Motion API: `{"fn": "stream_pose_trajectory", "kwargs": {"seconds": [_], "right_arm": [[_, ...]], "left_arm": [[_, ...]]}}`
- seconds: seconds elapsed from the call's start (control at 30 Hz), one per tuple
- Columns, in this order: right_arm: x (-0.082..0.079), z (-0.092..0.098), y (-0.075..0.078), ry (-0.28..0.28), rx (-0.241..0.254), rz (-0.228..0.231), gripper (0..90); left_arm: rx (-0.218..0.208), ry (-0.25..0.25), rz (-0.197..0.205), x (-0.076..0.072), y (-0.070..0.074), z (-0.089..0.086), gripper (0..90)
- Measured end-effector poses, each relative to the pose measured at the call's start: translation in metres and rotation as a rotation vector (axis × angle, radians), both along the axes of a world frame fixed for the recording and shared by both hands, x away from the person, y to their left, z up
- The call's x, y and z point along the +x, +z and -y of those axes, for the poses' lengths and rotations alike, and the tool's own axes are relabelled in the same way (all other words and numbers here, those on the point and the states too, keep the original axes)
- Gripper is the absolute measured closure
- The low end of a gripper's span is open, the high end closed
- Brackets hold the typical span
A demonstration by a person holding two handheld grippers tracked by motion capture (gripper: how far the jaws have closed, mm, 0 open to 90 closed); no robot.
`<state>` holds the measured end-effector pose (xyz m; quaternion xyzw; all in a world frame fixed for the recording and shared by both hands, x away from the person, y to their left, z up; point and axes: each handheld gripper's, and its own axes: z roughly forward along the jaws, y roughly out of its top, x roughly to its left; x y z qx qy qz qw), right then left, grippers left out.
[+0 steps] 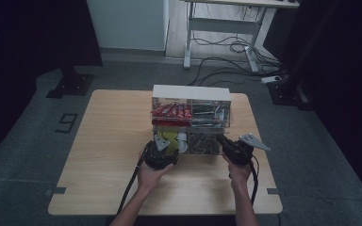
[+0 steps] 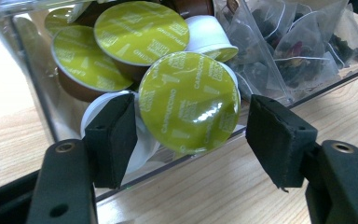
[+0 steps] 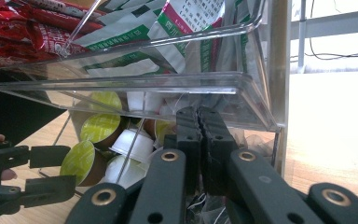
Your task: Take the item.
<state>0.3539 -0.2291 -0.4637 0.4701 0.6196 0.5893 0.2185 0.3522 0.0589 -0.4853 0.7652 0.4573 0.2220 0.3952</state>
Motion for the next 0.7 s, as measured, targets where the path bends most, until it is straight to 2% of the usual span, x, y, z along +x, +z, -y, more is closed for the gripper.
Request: {"fn": "stream_pose_trajectory", "kwargs": {"seconds": [0.27,0.7], "right_arm": [[0.0002,0.001,-0.0003,-0.003,0.001,-0.001,86.7],[0.0001,0.0012,-0.0003,-0.005,0.002,0.0,86.7]], "left_arm": [[0.01,0.006,0.004,0.0048,0.0002,0.0071,33.6],[0.021,0.016,0.01,0.0065,0.0004,0.0088,37.3]]}}
